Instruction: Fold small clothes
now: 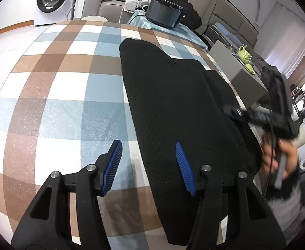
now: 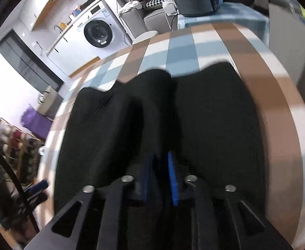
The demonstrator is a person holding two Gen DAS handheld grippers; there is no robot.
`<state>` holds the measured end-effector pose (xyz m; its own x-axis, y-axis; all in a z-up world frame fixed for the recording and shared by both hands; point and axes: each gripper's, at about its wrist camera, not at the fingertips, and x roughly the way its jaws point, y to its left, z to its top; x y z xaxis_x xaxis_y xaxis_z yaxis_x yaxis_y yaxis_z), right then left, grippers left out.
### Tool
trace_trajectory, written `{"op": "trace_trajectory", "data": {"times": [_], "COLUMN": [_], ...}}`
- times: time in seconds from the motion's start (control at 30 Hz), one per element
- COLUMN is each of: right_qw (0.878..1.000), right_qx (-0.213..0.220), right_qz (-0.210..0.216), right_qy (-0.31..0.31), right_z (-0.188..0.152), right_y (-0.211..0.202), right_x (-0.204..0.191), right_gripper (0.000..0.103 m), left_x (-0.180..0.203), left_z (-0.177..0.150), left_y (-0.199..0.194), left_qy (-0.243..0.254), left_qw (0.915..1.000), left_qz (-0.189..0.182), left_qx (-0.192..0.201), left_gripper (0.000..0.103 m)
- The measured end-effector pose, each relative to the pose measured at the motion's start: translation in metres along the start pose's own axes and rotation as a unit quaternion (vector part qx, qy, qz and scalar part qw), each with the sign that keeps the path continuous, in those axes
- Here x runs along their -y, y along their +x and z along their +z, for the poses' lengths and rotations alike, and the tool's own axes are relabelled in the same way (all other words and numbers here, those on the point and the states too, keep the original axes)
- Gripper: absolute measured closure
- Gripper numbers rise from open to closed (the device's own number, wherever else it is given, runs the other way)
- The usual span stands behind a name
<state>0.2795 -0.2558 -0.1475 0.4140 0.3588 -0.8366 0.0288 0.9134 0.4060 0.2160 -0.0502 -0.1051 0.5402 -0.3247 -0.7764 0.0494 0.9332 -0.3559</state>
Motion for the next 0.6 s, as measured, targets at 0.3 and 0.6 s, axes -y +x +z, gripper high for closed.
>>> {"op": "trace_trajectory", "data": {"times": [0.3, 0.6], "right_qw": [0.998, 0.999], "right_qx": [0.032, 0.026], "right_qz": [0.048, -0.022], "right_qy": [0.026, 0.024], "right_z": [-0.07, -0.079], "right_y": [-0.036, -0.045], "right_x": [-0.007, -0.009], "right_gripper": [0.098, 0.09], "left_x": [0.008, 0.001], "left_z": [-0.007, -0.015], "left_y": [0.005, -0.005], "left_qy": [0.005, -0.005], "left_qw": [0.9999, 1.0], "left_qz": [-0.009, -0.005], "left_qx": [-0.01, -0.005], "left_gripper": [0.052, 0.051]}}
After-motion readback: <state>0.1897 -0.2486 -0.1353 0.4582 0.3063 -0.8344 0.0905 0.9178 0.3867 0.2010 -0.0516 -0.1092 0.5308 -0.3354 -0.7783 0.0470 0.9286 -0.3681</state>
